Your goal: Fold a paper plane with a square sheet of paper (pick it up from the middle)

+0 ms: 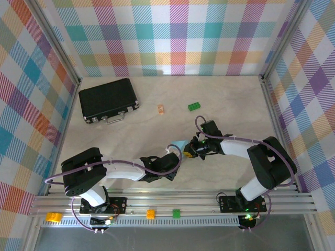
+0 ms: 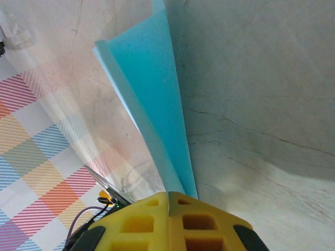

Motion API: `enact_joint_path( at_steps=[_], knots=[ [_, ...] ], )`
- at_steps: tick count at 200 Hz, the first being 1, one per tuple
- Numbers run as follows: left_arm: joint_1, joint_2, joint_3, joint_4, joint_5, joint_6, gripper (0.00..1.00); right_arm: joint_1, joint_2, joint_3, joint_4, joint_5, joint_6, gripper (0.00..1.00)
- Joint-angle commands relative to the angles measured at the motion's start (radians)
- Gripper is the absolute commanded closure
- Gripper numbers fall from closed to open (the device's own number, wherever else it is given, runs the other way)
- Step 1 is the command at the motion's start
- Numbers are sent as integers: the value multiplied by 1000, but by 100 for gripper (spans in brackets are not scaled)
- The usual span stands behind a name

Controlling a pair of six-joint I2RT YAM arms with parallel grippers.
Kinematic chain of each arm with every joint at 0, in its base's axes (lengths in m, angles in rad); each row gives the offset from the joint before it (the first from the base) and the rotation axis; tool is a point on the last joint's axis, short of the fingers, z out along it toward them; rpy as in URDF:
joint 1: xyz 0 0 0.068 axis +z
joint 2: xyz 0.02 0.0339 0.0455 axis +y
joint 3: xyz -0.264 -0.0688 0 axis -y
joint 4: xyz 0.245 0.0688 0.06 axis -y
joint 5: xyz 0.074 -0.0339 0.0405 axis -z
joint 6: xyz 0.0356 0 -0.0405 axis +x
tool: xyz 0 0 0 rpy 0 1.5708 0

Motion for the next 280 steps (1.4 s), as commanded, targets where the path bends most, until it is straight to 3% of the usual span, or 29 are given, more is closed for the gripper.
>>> enact_joint_path(
  at_steps=[1, 195, 280],
  knots=[
    [1, 4, 16, -26, 2, 2, 77, 7, -22, -9, 21, -9, 14, 100],
    [-12, -24, -5, 29, 19, 7, 74, 11, 3, -7, 27, -5, 13, 100],
    [-12, -16, -9, 10, 7, 8, 85, 12, 3, -4, 29, -9, 16, 100]
  ],
)
